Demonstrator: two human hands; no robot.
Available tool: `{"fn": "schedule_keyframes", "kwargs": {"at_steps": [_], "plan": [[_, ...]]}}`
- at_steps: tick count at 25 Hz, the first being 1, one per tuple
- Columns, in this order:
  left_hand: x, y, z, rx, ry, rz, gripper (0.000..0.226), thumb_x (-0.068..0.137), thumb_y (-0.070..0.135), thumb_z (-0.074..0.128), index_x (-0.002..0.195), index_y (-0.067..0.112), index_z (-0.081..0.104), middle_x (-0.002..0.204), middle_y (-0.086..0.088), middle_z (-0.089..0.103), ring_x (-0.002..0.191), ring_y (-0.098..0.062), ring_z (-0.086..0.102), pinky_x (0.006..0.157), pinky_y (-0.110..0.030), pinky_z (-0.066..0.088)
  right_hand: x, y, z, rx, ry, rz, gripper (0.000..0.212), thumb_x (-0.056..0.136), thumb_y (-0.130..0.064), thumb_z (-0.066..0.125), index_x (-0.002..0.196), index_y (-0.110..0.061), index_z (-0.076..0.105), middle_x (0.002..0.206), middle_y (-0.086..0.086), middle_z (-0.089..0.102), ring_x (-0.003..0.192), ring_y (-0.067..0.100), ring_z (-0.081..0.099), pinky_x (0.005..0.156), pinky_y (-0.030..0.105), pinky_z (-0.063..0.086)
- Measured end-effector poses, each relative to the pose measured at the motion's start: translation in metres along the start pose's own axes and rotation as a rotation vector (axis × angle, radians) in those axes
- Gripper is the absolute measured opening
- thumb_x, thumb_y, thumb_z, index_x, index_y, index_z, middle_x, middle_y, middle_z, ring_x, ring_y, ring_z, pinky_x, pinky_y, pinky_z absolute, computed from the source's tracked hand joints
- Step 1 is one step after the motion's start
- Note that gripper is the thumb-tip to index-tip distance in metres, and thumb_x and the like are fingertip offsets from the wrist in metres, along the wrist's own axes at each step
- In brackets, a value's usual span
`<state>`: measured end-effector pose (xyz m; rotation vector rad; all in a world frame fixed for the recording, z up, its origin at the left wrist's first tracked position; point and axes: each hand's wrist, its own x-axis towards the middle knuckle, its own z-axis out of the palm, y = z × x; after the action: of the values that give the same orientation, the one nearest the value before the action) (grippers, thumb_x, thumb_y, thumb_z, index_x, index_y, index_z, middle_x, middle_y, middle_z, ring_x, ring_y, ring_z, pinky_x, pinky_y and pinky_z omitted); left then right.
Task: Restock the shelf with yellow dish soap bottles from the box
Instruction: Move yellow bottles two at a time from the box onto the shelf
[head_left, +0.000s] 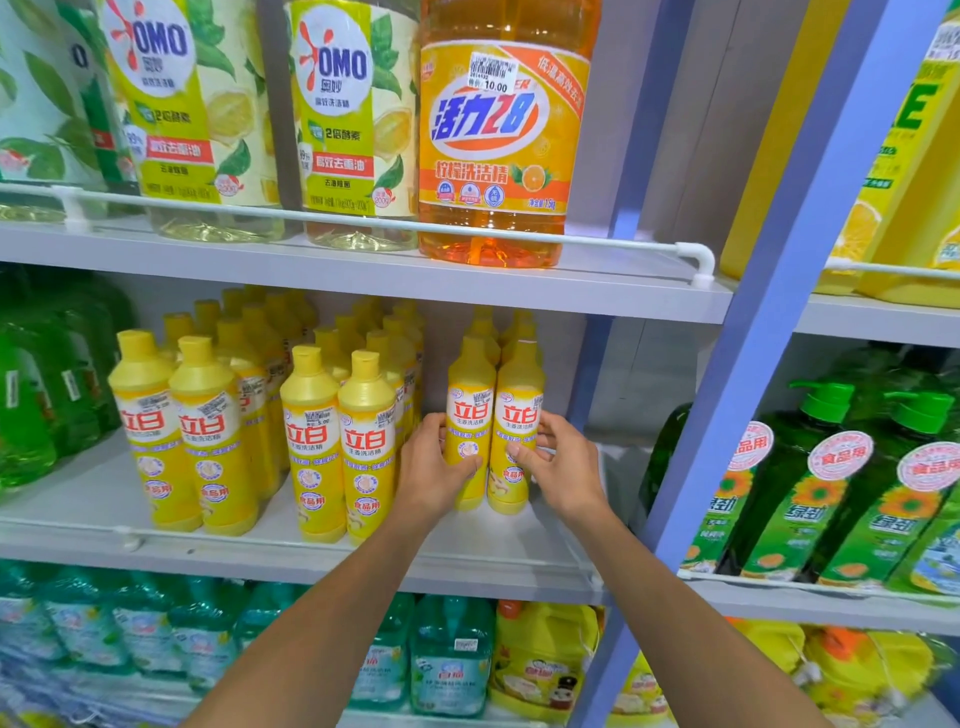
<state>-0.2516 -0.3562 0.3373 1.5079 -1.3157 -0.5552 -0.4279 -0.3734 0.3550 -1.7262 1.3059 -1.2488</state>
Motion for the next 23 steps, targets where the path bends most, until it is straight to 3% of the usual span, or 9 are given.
{"fn": "schedule_keyframes", "kwargs": {"at_steps": [5,19,23], "plan": [[0.009,-0.002,0.006,-0.015,-0.002,-0.018,0.062,0.075,0.018,0.088,0.126,0.017,0.054,0.124,-0.001,0.066,0.11,-0.018,0.065,0.096,-0.04,0.056,0.007,0.003,0.004,-0.002,0.013,0.022,0.051,0.084,-0.014,0.081,0.131,-0.013,0.062,0.117,-0.002,0.069,0.086,-0.021,0.063,0.068,0.002,0.049],[0.01,0.003,0.006,0.011,-0.022,-0.061,0.066,0.077,0.022,0.086,0.134,0.018,0.052,0.128,-0.003,0.065,0.112,-0.018,0.063,0.098,-0.04,0.054,0.012,0.006,0.003,-0.096,0.006,0.023,0.05,0.084,-0.016,0.081,0.13,-0.014,0.062,0.112,-0.007,0.068,0.085,-0.022,0.062,0.07,0.001,0.049],[-0.002,0.012,-0.006,0.059,-0.084,-0.062,0.069,0.082,0.022,0.082,0.14,0.01,0.046,0.135,-0.006,0.061,0.121,-0.026,0.061,0.1,-0.042,0.052,0.006,-0.004,-0.006,-0.254,-0.017,0.035,0.052,0.085,-0.032,0.08,0.13,-0.015,0.061,0.116,-0.005,0.066,0.097,-0.001,0.063,0.079,0.006,0.048]]}}
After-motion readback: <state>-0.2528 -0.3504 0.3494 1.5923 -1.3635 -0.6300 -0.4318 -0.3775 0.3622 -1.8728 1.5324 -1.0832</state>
